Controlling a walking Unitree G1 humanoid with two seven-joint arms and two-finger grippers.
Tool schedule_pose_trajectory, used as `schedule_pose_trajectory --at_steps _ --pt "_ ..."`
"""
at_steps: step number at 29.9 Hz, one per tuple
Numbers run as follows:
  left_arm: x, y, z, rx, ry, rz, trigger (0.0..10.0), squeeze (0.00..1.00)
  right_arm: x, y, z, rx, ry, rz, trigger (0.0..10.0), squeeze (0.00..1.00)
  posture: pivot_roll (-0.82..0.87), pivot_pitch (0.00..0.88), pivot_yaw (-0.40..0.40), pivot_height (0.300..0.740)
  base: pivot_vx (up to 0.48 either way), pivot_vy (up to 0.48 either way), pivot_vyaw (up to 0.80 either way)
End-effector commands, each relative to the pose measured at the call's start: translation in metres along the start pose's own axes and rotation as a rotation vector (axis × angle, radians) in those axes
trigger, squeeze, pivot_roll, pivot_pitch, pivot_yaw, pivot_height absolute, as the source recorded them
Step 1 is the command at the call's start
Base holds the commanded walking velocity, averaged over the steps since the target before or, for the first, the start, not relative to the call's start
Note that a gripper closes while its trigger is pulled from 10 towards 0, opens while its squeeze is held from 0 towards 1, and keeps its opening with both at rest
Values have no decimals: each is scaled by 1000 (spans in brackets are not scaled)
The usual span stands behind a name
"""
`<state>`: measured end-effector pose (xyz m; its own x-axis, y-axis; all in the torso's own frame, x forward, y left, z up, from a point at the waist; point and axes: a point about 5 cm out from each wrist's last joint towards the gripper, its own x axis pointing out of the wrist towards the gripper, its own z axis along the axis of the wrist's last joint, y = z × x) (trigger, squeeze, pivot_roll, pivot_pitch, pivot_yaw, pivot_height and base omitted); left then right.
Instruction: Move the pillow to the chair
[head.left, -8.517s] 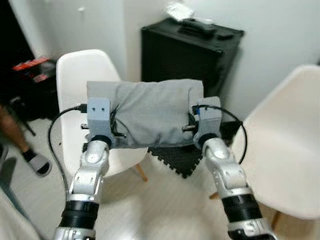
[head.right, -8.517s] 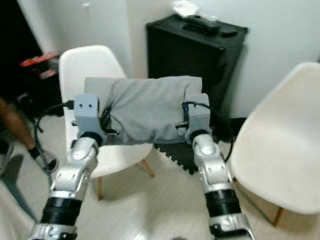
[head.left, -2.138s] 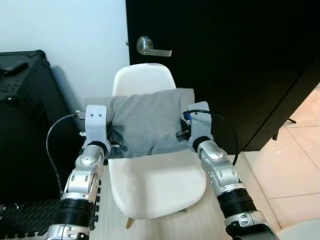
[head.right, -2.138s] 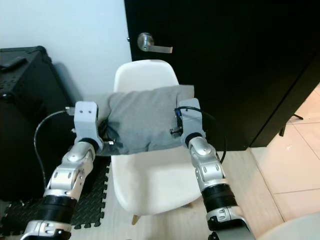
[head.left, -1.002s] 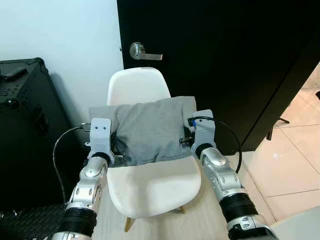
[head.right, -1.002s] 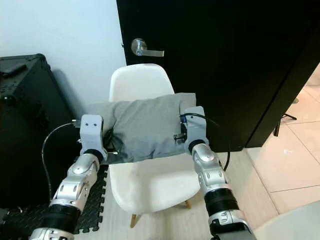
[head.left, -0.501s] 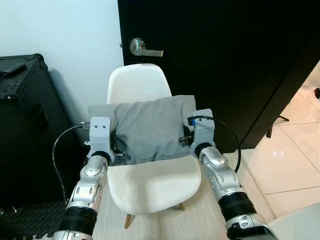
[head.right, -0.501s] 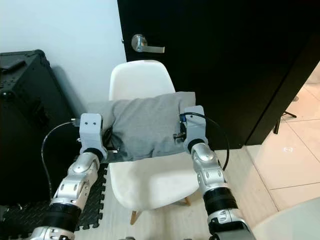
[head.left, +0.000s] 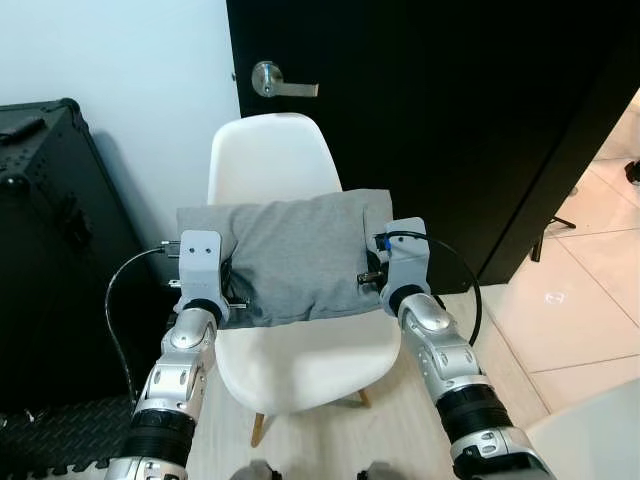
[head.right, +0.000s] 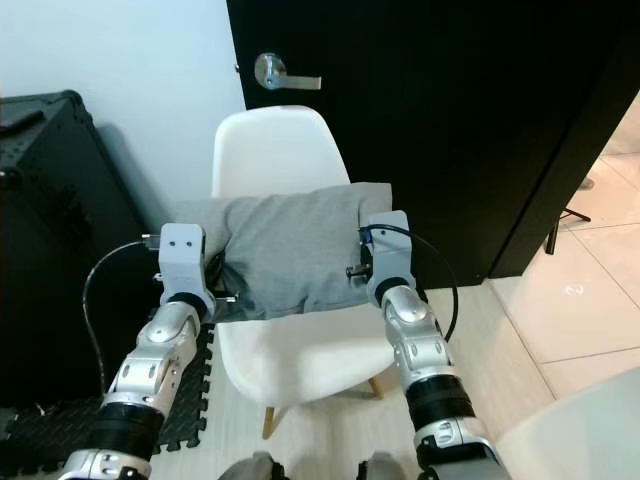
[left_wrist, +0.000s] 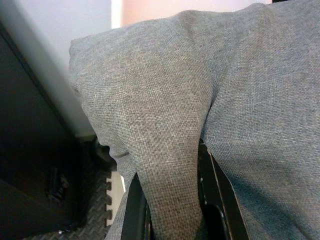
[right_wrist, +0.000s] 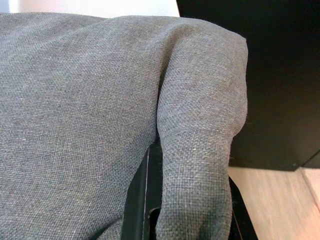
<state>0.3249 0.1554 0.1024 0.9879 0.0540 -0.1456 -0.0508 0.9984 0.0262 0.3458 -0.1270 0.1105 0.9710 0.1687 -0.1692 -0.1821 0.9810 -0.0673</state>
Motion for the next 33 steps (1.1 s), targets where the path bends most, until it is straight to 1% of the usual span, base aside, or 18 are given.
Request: schedule_pose_trajectory --at_steps 1,4,7,9,20,25,31,33 --pt "2 -3 7 5 -35 -4 10000 0 2 4 5 -26 -18 21 10000 0 24 58 -3 626 0 0 0" --pt "2 -3 7 5 -35 -3 10000 0 2 5 4 -21 -13 24 10000 0 22 53 -4 626 0 0 0" --pt "2 -2 7 7 -35 -3 10000 0 1 6 6 -6 -36 43 10000 0 24 49 -5 616 0 0 0" --pt "2 -1 7 8 -37 -1 10000 0 2 7 7 -31 -31 42 10000 0 22 43 -8 611 0 0 0" --pt "1 1 5 -1 -35 13 10000 0 3 8 8 -40 -37 46 10000 0 20 47 -16 611 0 0 0" --pt "1 7 7 -2 -42 32 10000 0 7 8 12 -57 -40 65 10000 0 20 61 -36 596 0 0 0" --pt "-2 12 7 -4 -47 66 10000 0 14 9 14 -78 -35 103 10000 0 33 75 -65 596 0 0 0" --pt "-2 12 7 -4 -47 66 10000 0 14 9 14 -78 -35 103 10000 0 33 75 -65 596 0 0 0"
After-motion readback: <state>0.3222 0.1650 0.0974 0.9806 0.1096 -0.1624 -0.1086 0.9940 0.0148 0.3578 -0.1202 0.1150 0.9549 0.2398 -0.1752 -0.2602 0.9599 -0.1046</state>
